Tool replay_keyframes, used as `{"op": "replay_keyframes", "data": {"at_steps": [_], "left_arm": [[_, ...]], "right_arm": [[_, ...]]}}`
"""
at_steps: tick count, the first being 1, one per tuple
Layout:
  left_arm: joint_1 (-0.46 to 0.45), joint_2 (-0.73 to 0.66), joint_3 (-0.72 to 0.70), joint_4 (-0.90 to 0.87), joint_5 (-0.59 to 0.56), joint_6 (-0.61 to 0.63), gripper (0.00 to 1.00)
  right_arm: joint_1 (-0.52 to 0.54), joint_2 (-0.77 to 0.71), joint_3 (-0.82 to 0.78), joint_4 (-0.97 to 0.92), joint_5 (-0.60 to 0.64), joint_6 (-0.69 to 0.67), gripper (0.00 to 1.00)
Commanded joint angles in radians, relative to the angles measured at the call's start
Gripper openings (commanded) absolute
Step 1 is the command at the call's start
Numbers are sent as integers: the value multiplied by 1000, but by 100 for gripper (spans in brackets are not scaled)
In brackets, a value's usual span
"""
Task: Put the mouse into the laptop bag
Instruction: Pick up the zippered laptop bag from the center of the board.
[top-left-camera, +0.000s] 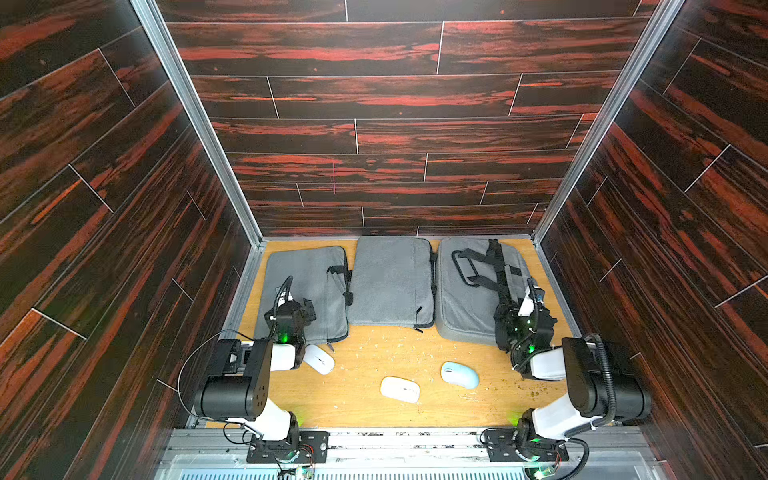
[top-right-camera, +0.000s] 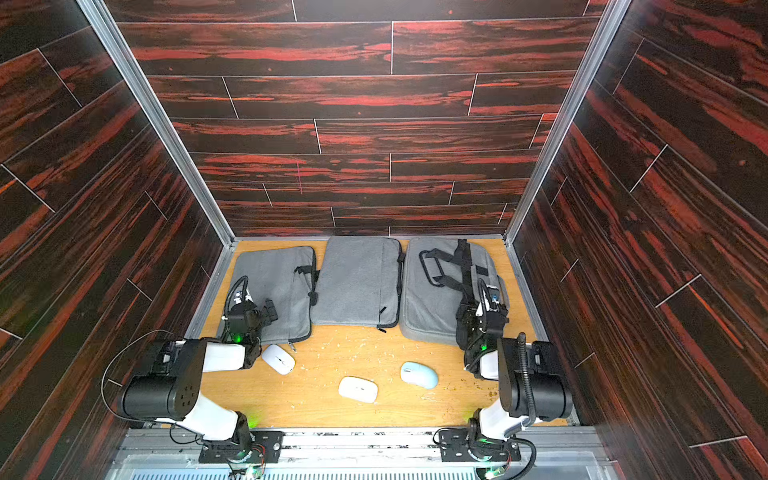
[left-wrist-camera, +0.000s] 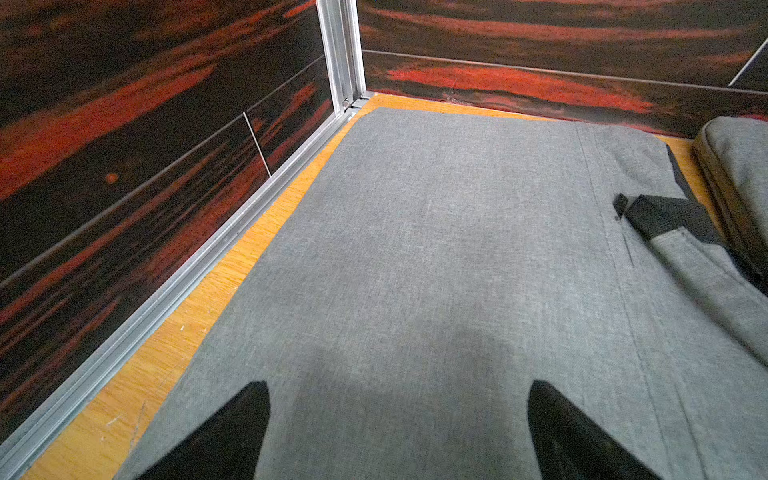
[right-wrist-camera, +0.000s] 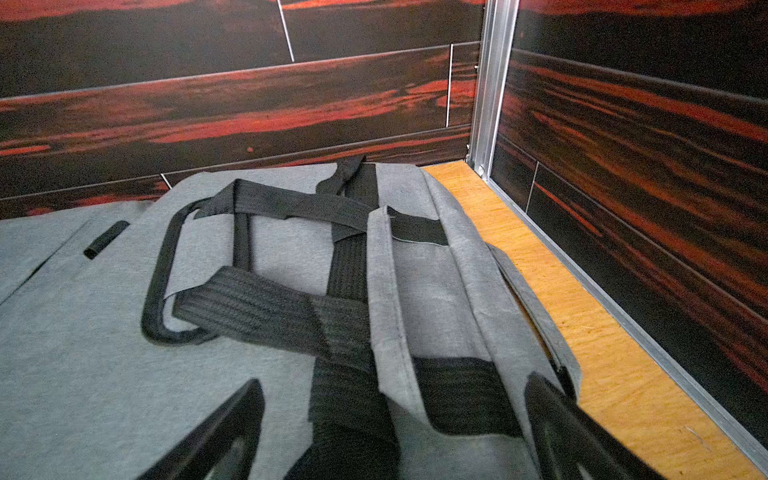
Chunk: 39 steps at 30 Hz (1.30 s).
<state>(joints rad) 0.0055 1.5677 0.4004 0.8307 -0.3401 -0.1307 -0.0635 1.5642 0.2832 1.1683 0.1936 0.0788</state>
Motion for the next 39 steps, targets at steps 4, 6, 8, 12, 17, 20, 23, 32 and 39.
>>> {"op": "replay_keyframes", "data": {"at_steps": [4,6,8,12,17,20,23,32,39], "left_arm": [[-1,-28,15,2,6,12,100],[-1,-27,15,1,6,12,100],[-1,-27,17,1,8,13,100],[-1,-27,17,1,6,13,100],[-1,-26,17,2,7,13,100],[-1,-26,17,1,6,13,100],[-1,-26,17,-1,6,12,100],[-16,-164,92,-210,58,62,100],[-23,-316,505,-1043,-252,-448,100]], "right_arm": [[-4,6,7,26,-20,8,99],[-3,6,7,25,-20,8,98],[-3,6,7,24,-22,8,98],[-3,5,8,21,-20,8,98],[-4,7,8,22,-20,7,98],[-4,7,8,22,-19,9,98],[-3,7,8,22,-20,8,98],[119,-177,-26,-22,231,-84,98],[438,-385,167,-398,560,-146,99]]}}
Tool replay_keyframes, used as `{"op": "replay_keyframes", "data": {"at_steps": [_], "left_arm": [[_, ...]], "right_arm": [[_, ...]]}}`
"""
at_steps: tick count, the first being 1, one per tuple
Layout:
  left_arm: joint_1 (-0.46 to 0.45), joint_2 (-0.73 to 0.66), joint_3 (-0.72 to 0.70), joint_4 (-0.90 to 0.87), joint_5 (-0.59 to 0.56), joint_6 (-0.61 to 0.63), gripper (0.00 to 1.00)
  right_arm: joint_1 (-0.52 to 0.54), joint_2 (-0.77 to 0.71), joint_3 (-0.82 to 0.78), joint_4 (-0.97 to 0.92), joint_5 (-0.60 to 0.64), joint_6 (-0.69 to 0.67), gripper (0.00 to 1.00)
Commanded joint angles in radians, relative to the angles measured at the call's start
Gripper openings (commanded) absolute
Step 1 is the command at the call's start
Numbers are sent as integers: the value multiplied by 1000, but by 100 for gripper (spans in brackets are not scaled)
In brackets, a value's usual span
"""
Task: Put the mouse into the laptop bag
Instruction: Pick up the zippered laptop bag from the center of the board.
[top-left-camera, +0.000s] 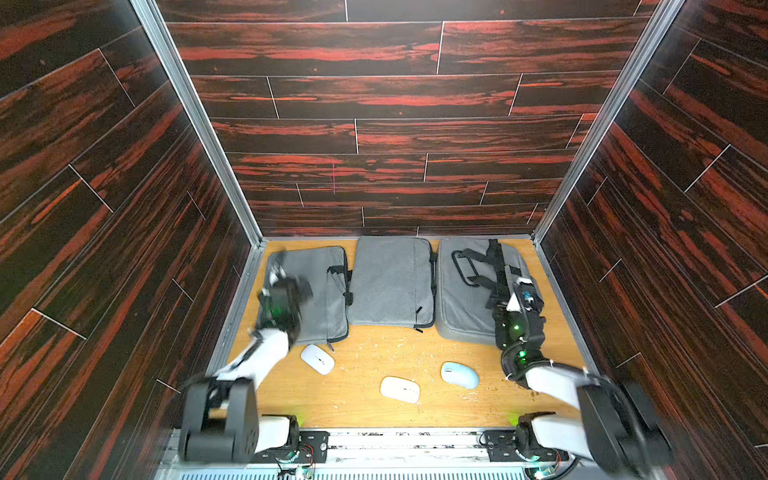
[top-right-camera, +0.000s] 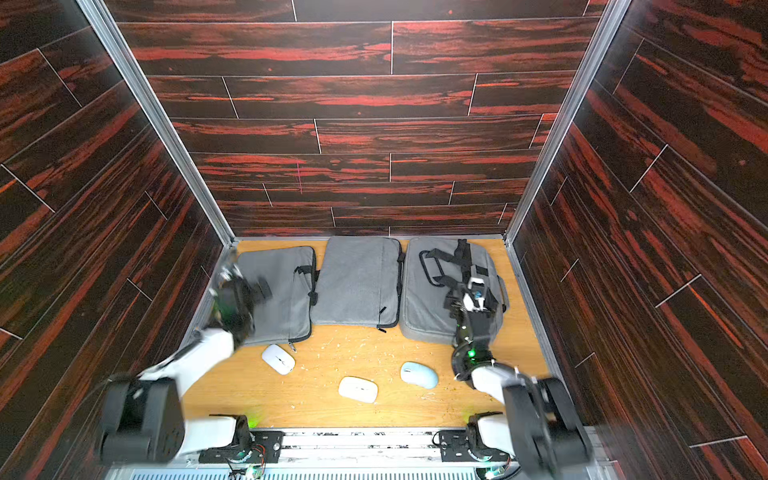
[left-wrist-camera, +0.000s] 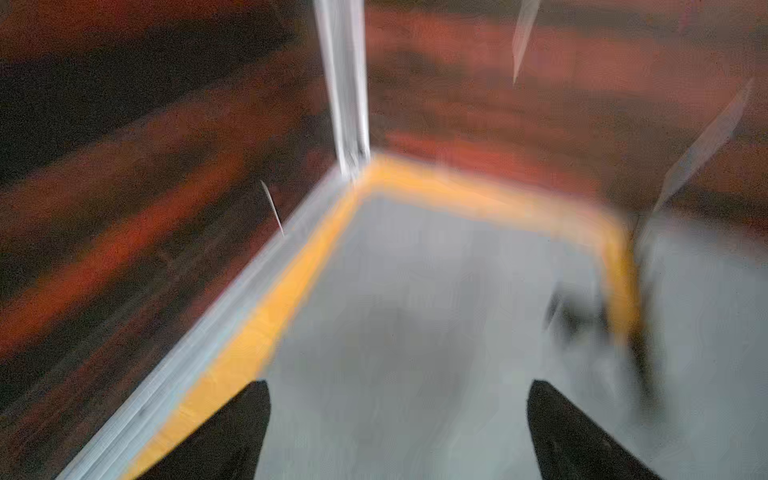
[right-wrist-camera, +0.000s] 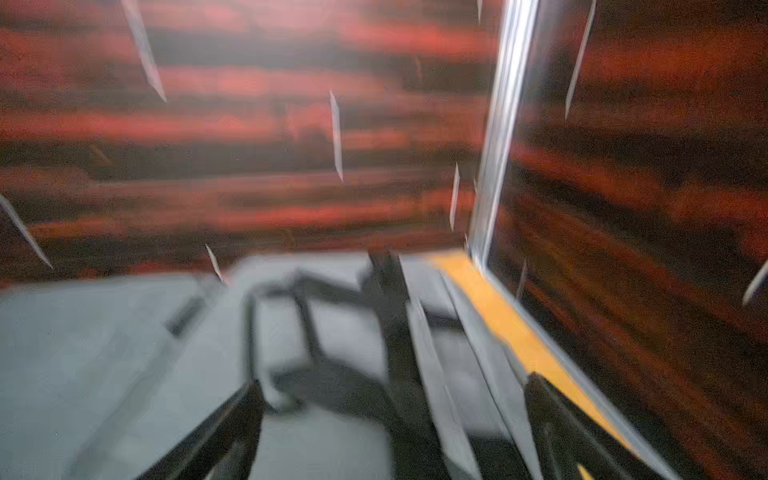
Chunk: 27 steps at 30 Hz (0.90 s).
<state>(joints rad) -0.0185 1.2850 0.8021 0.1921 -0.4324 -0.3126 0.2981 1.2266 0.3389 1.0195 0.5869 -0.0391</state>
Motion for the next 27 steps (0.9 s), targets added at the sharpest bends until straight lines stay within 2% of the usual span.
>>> {"op": "replay_keyframes", "data": {"at_steps": [1,2,3,6,9,12,14,17,18,20,21,22,24,27], "left_arm": [[1,-32,136,-489,-212,-360,100],[1,-29,164,-574,-275,-461,100],[6,-26,188,-654,-292,-533,100],[11,-28,200,-655,-143,-473,99],[11,-57,193,-643,50,-423,89],[11,-111,177,-643,173,-391,86],[11,-156,151,-639,212,-389,91],[9,-213,111,-649,248,-390,99],[9,-223,100,-663,257,-395,100],[9,-227,82,-688,269,-402,100],[9,-223,76,-710,264,-405,100],[9,-216,75,-728,260,-410,100],[9,-198,67,-742,266,-401,100],[9,-163,59,-746,288,-404,100]], "right_arm": [[103,-51,172,-385,172,25,98],[127,-50,243,-550,151,92,98],[134,-41,309,-705,66,161,98],[136,18,468,-966,-222,292,98],[143,74,544,-1024,-481,372,98],[160,124,569,-996,-630,445,98],[190,148,570,-970,-646,459,98],[241,166,564,-943,-655,446,84],[253,171,556,-930,-669,449,73],[268,192,557,-929,-702,470,44],[276,206,561,-935,-719,479,34],[285,217,568,-946,-727,479,29],[307,244,588,-984,-713,469,28],[317,285,624,-1058,-700,469,34]]}}
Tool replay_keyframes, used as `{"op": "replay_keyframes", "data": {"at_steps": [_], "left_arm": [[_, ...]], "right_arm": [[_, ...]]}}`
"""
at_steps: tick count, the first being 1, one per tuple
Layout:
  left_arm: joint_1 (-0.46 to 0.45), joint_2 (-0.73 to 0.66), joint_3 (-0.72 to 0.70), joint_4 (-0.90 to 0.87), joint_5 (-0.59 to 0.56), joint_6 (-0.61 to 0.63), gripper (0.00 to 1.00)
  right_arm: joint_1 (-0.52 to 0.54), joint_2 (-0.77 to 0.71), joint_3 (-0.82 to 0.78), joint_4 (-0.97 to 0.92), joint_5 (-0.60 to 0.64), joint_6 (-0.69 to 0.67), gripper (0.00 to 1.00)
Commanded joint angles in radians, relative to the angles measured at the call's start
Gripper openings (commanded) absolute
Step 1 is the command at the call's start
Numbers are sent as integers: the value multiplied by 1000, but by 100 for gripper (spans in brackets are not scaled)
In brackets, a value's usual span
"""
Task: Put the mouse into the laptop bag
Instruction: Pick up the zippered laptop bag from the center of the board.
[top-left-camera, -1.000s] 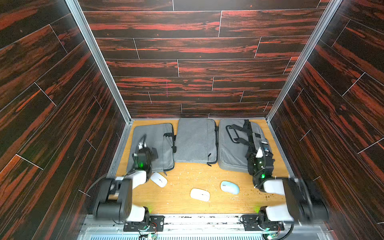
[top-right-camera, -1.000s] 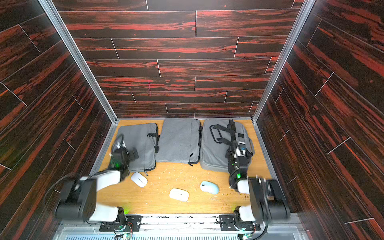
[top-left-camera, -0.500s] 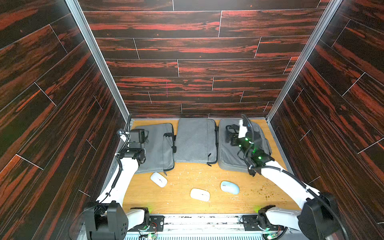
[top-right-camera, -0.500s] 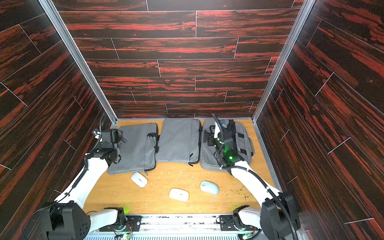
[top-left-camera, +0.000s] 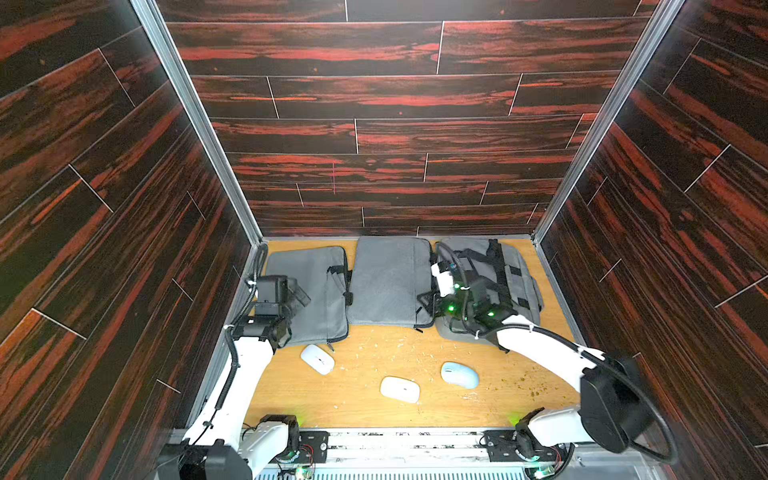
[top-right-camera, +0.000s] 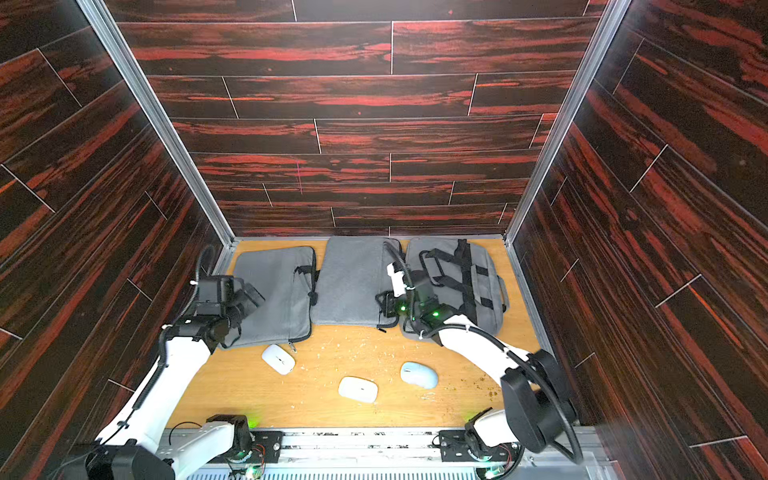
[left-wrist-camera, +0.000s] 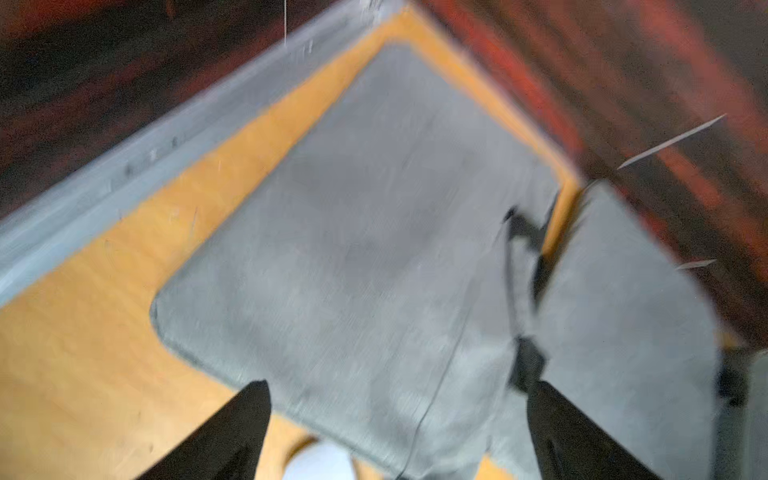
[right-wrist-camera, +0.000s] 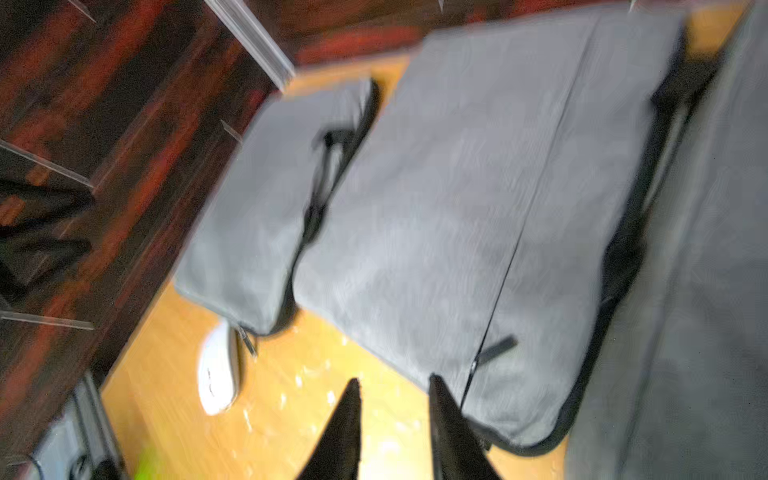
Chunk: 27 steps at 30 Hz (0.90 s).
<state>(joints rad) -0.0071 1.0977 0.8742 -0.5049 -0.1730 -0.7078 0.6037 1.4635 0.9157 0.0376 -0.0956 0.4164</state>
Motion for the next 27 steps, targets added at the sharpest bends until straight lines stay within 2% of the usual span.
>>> {"op": "replay_keyframes", "data": {"at_steps": [1,7,10,12,16,21,27], "left_arm": [[-2,42,-11,-48,41,-10,98],[-23,137,39,-34,96,17,94],[-89,191,92,-23,82,39,93],[-145,245,155,-26,48,68,89],[-230,411,341,-25,29,123,86],[-251,662,590,-11,60,154,85],[-251,979,910,-59,77,217,84]], "right_arm": [[10,58,59,-100,-11,19,38],[11,113,123,-236,97,21,49],[6,153,181,-317,170,22,50],[-11,167,205,-340,176,26,51],[-79,184,234,-344,140,38,62],[-146,269,350,-392,114,13,62],[-157,408,520,-427,155,-30,50]]}}
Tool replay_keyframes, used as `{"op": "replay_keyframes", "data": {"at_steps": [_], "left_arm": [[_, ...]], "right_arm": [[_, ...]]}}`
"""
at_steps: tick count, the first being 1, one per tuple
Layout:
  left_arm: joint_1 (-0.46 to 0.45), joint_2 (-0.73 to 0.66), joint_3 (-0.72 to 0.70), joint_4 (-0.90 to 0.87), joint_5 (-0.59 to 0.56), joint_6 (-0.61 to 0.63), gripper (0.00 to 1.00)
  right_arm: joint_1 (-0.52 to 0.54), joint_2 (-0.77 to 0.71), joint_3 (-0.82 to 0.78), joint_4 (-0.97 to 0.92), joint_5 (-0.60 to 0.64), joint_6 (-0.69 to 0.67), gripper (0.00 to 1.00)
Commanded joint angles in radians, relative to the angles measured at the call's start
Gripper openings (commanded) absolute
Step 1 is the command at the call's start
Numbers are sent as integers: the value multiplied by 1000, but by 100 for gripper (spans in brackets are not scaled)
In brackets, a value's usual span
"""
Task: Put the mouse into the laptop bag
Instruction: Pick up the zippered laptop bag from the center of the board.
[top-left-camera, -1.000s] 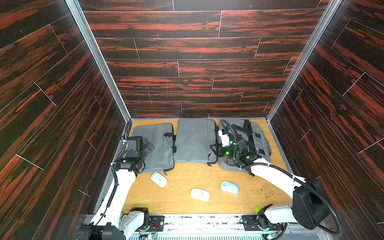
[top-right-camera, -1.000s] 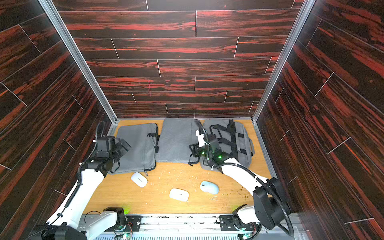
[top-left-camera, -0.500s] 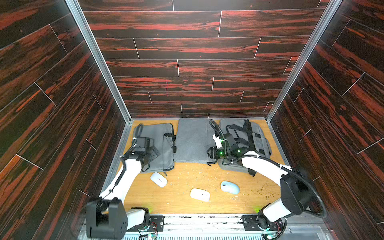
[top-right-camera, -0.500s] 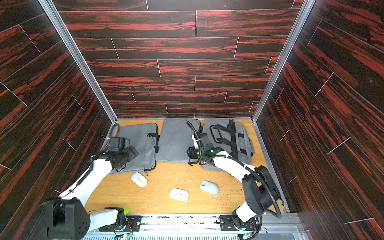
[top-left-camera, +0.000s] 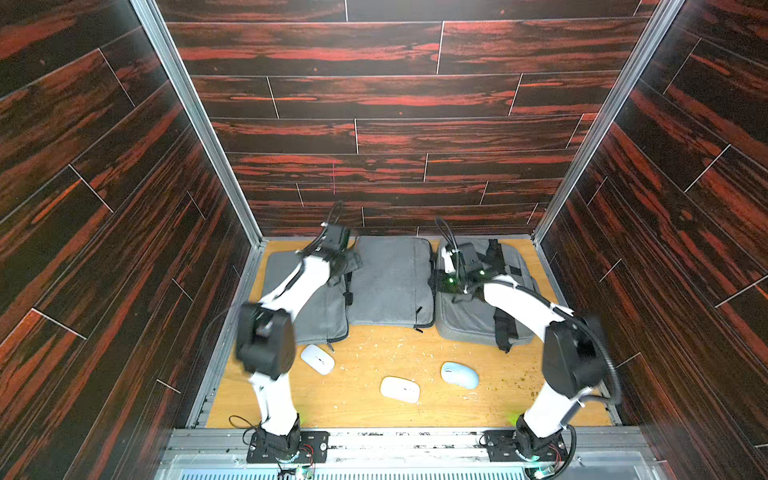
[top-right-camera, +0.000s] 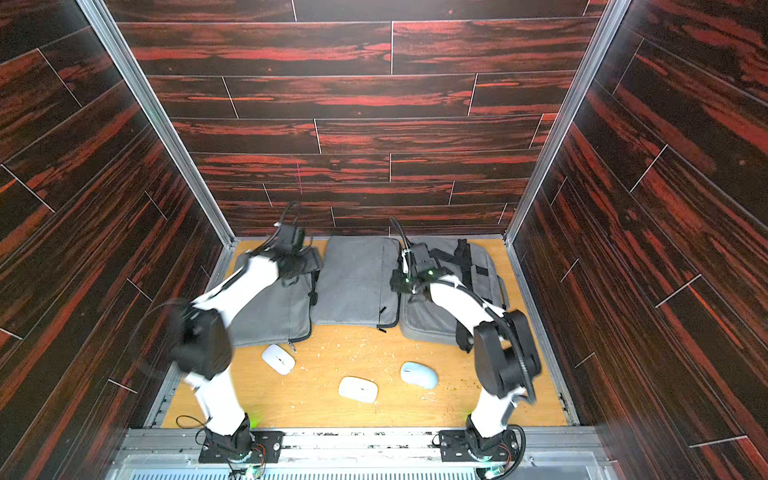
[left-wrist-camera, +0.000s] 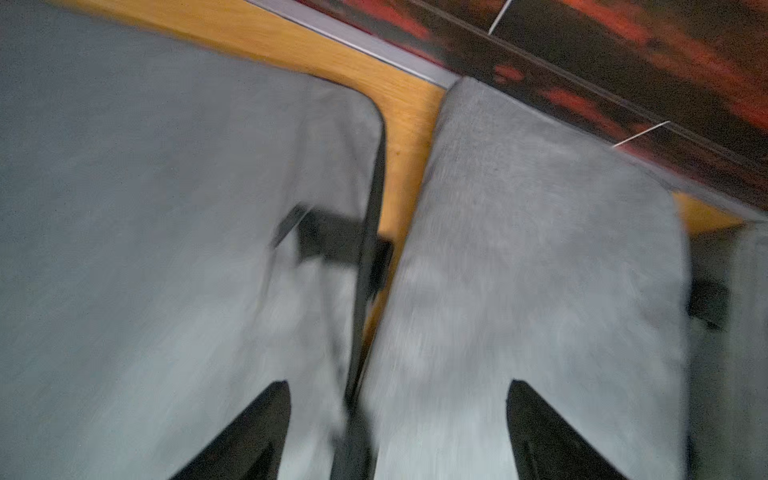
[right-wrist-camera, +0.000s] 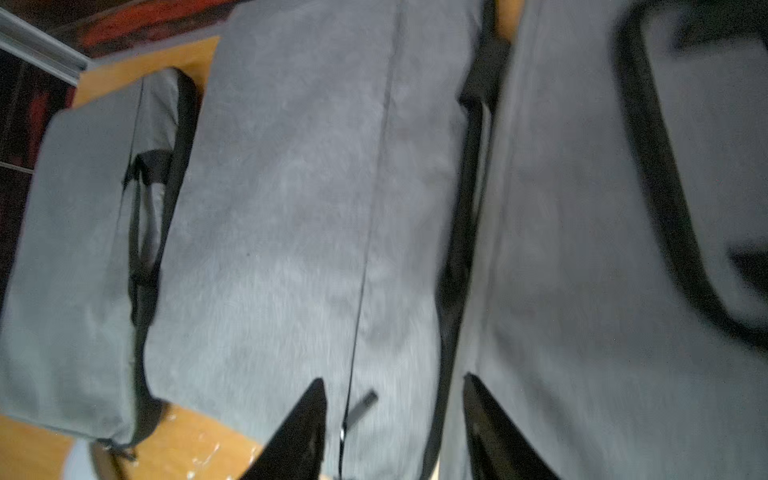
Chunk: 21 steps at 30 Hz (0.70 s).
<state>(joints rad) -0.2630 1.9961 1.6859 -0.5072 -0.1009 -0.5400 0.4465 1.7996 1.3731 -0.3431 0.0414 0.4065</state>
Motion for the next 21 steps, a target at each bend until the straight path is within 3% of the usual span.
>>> {"op": "replay_keyframes", "data": {"at_steps": [1,9,13,17,21], "left_arm": [[5,131,158,-93,3,54,84],[27,379,463,-214,-21,79,84],[46,424,513,-218,-11,68,85],[48,449,523,-212,-40,87,88],[48,491,544,-203,18,79,88]], "right_arm": [[-8,103,99,-56,8,-23,50],[-43,323,350,-129,-24,-34,52],[-46,418,455,-172,-27,-33,54],[-48,493,534,-222,-16,-35,64],[-51,521,534,-215,-16,-22,67]]}}
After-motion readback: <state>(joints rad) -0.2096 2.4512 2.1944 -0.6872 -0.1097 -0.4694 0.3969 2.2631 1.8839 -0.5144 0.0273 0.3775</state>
